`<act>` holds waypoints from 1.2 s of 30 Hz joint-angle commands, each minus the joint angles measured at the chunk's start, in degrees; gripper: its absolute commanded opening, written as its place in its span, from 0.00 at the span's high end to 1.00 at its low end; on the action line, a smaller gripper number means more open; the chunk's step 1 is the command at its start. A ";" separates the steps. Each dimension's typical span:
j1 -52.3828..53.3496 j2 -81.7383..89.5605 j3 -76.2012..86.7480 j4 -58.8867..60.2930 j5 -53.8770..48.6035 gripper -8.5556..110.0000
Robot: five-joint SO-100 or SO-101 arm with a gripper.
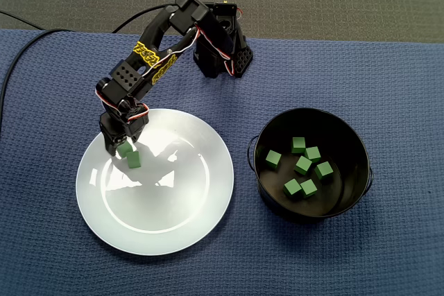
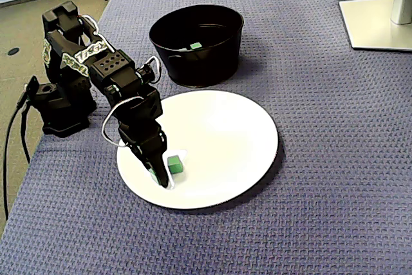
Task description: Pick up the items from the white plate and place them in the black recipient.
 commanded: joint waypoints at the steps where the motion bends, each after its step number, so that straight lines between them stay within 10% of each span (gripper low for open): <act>1: -1.14 2.99 0.70 -0.62 0.18 0.90; 19: -1.49 28.65 -21.62 3.25 -21.01 0.93; 36: -71.54 34.89 -25.14 8.35 -42.45 0.93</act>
